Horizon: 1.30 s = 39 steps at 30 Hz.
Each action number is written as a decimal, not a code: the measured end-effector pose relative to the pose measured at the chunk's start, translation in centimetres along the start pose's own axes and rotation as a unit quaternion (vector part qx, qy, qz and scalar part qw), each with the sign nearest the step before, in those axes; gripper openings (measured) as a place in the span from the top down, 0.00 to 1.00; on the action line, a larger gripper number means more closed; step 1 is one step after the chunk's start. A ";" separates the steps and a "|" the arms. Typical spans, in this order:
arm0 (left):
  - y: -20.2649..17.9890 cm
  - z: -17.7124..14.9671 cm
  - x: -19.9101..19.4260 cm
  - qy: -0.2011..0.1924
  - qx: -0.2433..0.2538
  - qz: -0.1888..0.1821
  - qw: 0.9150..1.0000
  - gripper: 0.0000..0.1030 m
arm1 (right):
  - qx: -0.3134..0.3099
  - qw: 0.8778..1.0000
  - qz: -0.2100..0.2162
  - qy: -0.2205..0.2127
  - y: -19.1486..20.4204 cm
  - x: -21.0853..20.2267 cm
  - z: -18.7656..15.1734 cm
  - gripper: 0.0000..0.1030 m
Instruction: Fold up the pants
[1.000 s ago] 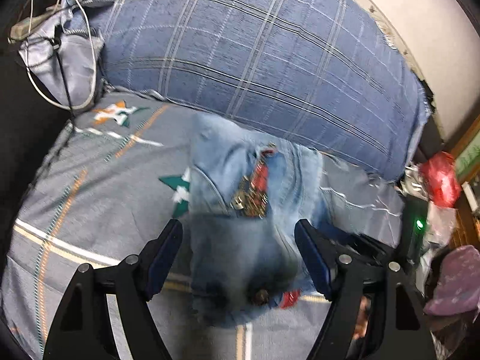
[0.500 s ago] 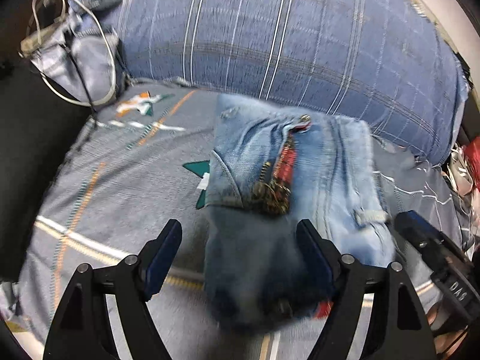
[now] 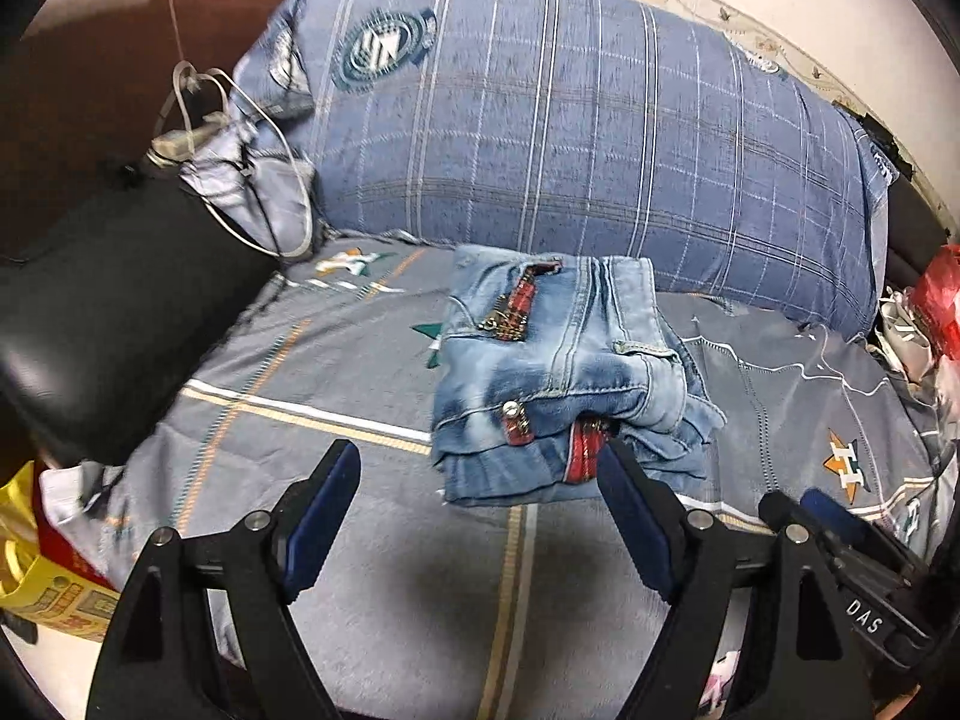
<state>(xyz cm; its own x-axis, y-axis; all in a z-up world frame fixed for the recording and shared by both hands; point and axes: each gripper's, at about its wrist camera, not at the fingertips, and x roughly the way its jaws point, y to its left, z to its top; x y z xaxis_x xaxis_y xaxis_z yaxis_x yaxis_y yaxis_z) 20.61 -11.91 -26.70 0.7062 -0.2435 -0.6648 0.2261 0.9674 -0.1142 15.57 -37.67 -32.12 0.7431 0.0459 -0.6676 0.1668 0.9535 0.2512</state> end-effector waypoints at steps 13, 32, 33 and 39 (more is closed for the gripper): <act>-1.2 -2.5 -7.5 -0.130 0.010 0.065 0.989 0.06 | -0.031 0.999 -0.020 -0.002 2.5 -2.7 -4.2 0.24; -4.4 -4.3 -12.0 -0.148 0.048 0.040 0.987 0.00 | -0.036 0.999 -0.022 -0.034 3.8 -6.1 -5.2 0.19; -4.4 -4.4 -11.8 -0.141 0.047 0.039 0.988 0.00 | -0.036 0.999 -0.022 -0.033 3.9 -6.1 -5.2 0.18; -4.4 -4.7 -11.3 -0.122 0.046 0.035 0.991 0.00 | -0.037 0.999 -0.022 -0.033 4.2 -6.4 -5.5 0.18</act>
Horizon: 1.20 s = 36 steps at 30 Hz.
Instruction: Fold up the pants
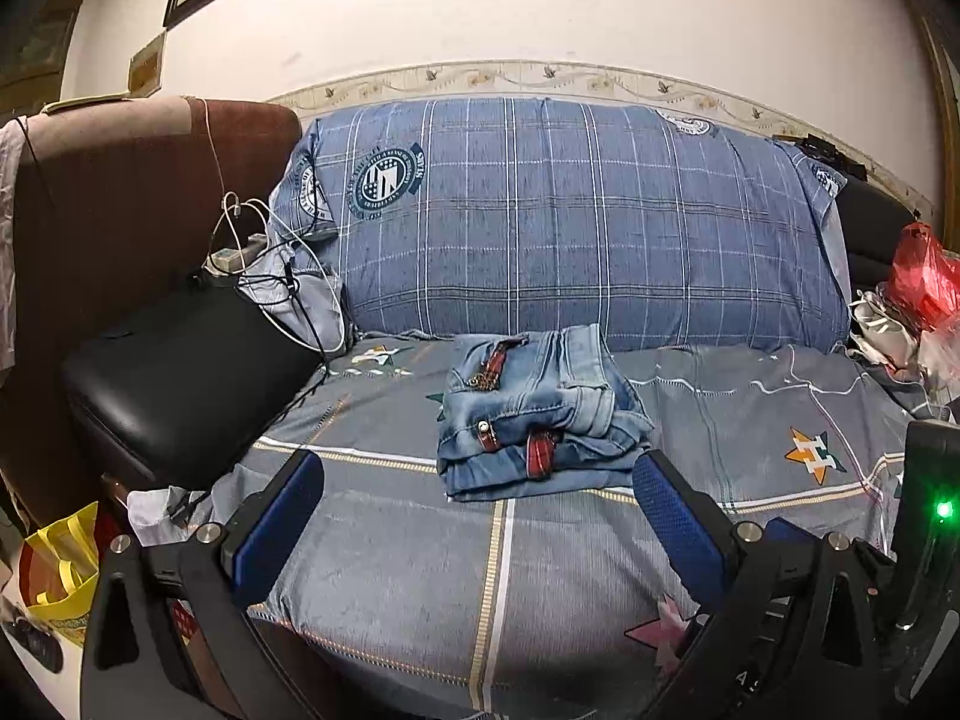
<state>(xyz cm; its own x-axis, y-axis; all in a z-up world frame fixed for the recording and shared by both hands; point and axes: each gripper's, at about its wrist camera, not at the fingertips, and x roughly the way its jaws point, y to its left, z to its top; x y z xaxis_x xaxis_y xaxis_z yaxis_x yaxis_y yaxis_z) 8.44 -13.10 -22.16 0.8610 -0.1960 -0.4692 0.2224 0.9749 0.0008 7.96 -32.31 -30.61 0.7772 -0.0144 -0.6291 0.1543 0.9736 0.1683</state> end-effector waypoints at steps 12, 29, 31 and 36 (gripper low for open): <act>0.2 -0.5 0.9 0.025 -0.009 -0.010 1.000 0.00 | -0.004 1.000 -0.009 0.000 0.3 -0.1 -0.1 0.17; 0.7 -1.0 2.0 0.040 -0.016 -0.014 0.999 0.00 | 0.001 1.000 -0.026 0.000 -0.6 0.2 0.0 0.17; 0.6 -1.1 2.0 0.041 -0.017 -0.014 0.999 0.00 | 0.001 1.000 -0.027 0.001 -0.7 0.2 0.1 0.17; 0.7 -1.1 2.0 0.036 -0.018 -0.015 0.999 0.00 | 0.001 1.000 -0.029 0.001 -0.8 0.4 0.1 0.16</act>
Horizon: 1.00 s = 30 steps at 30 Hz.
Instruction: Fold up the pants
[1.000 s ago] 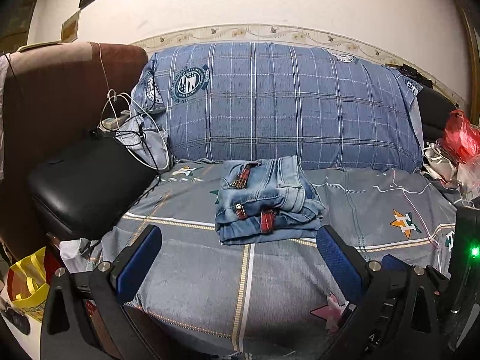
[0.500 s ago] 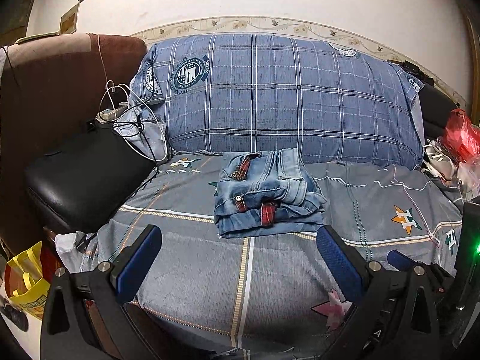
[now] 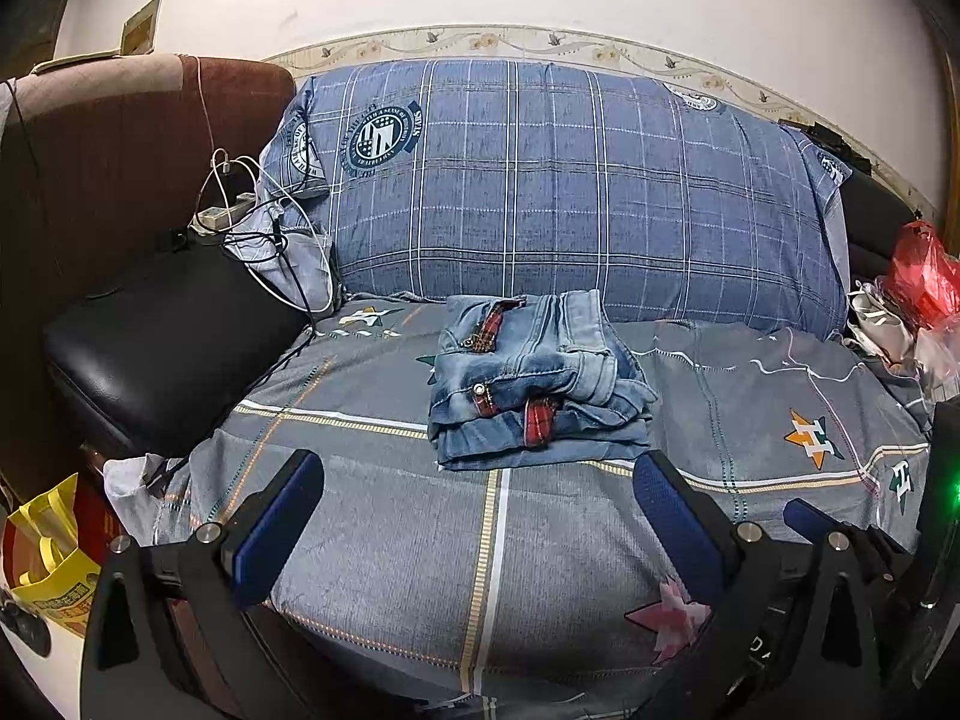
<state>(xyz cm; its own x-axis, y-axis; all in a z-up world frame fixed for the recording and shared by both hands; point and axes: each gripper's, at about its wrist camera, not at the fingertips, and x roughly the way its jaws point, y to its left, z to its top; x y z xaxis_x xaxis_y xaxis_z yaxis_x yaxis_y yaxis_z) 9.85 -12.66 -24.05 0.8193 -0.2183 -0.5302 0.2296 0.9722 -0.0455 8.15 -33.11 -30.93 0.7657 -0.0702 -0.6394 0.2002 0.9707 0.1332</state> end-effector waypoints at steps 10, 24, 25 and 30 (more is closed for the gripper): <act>0.4 0.1 -0.9 -0.032 -0.017 0.007 0.999 0.00 | 0.003 1.000 -0.004 -0.004 -0.4 0.0 0.0 0.16; 0.8 0.4 -2.2 -0.069 -0.020 0.009 0.997 0.00 | 0.005 1.000 -0.004 -0.006 -0.5 -0.1 0.2 0.15; 1.0 0.4 -2.3 -0.070 -0.023 0.005 0.997 0.00 | 0.004 1.000 -0.004 -0.006 -0.5 -0.1 0.2 0.15; 1.3 0.1 -2.9 -0.100 -0.024 0.005 0.995 0.00 | 0.004 1.000 -0.006 -0.005 -0.4 0.0 0.2 0.14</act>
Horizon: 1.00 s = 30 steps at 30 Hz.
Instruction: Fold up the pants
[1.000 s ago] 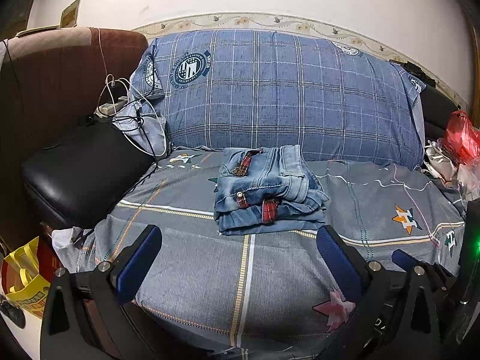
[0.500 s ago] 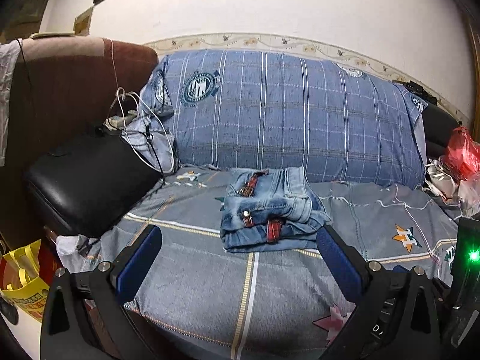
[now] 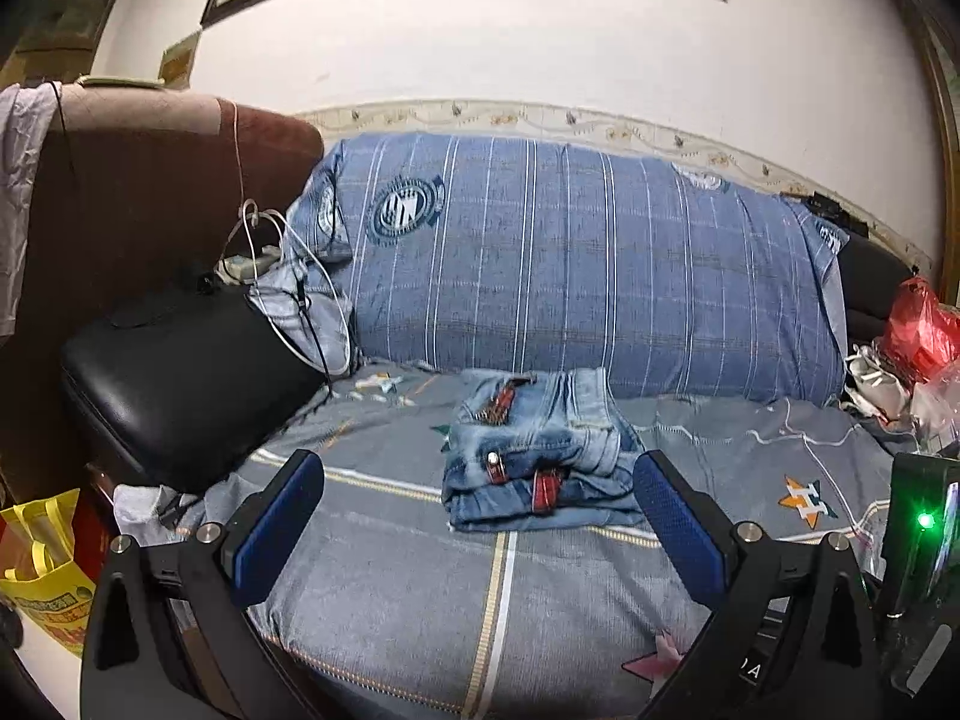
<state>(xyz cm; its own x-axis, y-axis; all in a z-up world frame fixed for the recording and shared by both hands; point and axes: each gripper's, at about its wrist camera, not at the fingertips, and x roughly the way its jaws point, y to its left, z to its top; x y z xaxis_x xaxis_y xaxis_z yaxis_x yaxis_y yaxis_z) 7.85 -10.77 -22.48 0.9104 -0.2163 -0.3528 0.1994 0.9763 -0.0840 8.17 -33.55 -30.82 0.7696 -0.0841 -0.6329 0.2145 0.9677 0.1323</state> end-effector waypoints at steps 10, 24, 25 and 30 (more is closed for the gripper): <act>0.3 -0.7 2.2 0.067 -0.019 -0.008 0.998 0.00 | -0.004 1.000 -0.002 0.006 0.3 0.4 -0.2 0.14; 0.3 -2.0 3.9 0.114 -0.020 -0.004 0.993 0.00 | -0.014 1.000 -0.008 0.012 0.8 1.0 -0.5 0.14; 0.3 -2.1 4.0 0.116 -0.020 -0.004 0.993 0.00 | -0.014 1.000 -0.009 0.012 0.8 1.1 -0.5 0.14; 0.4 -2.3 4.3 0.120 -0.020 -0.002 0.993 0.00 | -0.020 1.000 -0.017 0.011 0.9 1.2 -0.5 0.14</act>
<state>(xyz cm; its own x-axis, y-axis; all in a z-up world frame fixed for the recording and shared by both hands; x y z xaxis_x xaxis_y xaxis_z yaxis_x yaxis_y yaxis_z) 11.00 -11.28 -26.12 0.7962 -0.2204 -0.5635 0.1843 0.9754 -0.1211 8.97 -32.62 -31.88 0.7495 -0.1115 -0.6526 0.2154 0.9732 0.0811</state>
